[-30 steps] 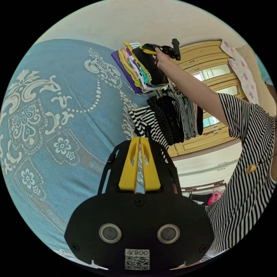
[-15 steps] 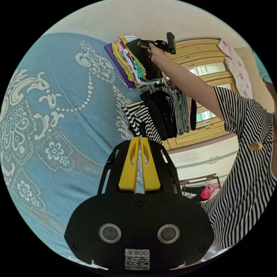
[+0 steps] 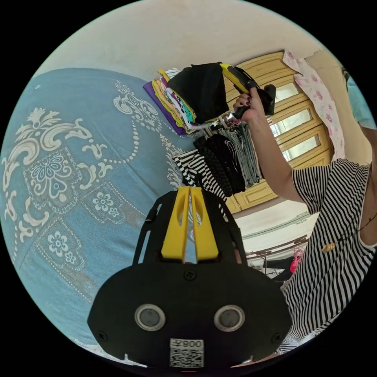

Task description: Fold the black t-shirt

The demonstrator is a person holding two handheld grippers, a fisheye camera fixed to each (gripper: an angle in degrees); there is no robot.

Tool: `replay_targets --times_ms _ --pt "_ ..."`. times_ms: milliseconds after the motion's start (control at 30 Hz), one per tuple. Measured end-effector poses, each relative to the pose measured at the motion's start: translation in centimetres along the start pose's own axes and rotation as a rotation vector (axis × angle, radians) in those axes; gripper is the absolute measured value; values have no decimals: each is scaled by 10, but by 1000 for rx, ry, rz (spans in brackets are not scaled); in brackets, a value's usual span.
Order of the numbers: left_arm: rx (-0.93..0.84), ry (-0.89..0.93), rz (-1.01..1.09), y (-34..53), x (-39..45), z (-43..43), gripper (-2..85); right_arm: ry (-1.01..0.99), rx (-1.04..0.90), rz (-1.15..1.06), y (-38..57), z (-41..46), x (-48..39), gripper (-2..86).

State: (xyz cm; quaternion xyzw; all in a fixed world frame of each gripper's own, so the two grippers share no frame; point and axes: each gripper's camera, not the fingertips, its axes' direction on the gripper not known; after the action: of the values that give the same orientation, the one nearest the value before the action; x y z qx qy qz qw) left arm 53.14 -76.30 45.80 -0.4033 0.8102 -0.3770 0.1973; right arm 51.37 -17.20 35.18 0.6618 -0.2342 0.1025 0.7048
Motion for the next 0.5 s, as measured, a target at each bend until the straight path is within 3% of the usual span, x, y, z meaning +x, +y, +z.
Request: replay_targets --times_ms 200,367,500 --pt "142 -105 52 32 45 -33 11 -292 8 -65 97 -55 -80 5" --pt "345 -198 72 75 102 -85 23 -426 -13 -95 168 -96 -138 5" --pt "371 -235 42 124 152 -106 28 -500 -18 -96 221 -128 -182 4"
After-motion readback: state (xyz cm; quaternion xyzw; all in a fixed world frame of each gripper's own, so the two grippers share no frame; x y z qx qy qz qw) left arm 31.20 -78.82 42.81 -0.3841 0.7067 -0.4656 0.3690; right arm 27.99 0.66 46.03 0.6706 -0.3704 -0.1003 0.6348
